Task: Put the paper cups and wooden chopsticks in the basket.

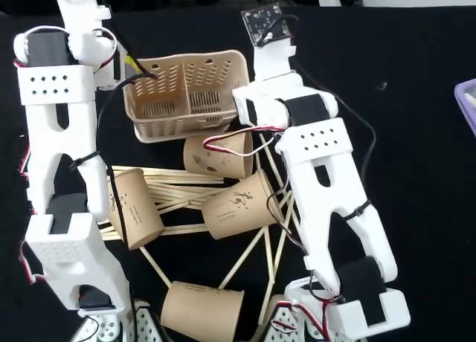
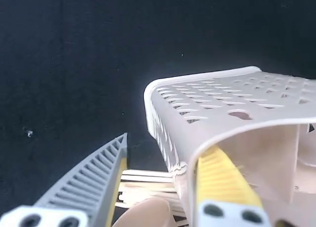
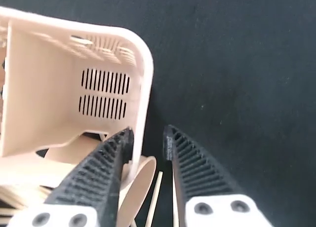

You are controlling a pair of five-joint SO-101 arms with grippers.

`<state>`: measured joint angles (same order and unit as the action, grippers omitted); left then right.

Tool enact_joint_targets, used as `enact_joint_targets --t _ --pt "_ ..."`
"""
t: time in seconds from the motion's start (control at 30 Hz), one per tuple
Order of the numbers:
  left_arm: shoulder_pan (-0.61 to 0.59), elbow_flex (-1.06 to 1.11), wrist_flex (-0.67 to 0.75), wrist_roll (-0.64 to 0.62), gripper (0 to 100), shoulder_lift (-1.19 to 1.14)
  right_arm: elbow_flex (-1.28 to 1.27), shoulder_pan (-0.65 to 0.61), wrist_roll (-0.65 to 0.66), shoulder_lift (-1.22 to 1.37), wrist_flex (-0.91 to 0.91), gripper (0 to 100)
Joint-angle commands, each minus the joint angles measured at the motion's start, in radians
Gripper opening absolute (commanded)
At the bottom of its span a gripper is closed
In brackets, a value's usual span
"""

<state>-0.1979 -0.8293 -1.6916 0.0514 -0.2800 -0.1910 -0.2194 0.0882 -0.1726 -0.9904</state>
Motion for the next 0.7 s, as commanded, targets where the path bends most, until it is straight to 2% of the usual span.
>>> enact_joint_targets --t 0.0,0.07,0.13,0.17,0.23,0.47,0.67 --pt "0.022 0.047 0.003 -0.003 21 0.014 0.03 0.014 0.017 -0.015 0.031 9.0" --pt "0.03 0.071 -0.003 -0.003 17 0.023 0.031 0.015 0.017 -0.015 0.032 5.5" --pt "0.03 0.073 -0.031 -0.005 5 0.025 0.027 0.017 0.017 -0.016 0.031 0.7" --pt "0.028 0.064 -0.052 -0.009 1 0.025 0.025 0.018 0.017 -0.016 0.028 1.7" --pt "0.021 0.073 -0.071 -0.041 5 0.025 0.018 0.018 0.017 -0.024 0.026 0.9" --pt "-0.008 0.107 -0.069 -0.052 3 0.052 -0.002 0.014 0.017 -0.15 -0.101 1.1" --pt "0.051 0.206 -0.069 -0.051 3 0.192 -0.11 0.014 0.068 -0.257 -0.115 1.1"
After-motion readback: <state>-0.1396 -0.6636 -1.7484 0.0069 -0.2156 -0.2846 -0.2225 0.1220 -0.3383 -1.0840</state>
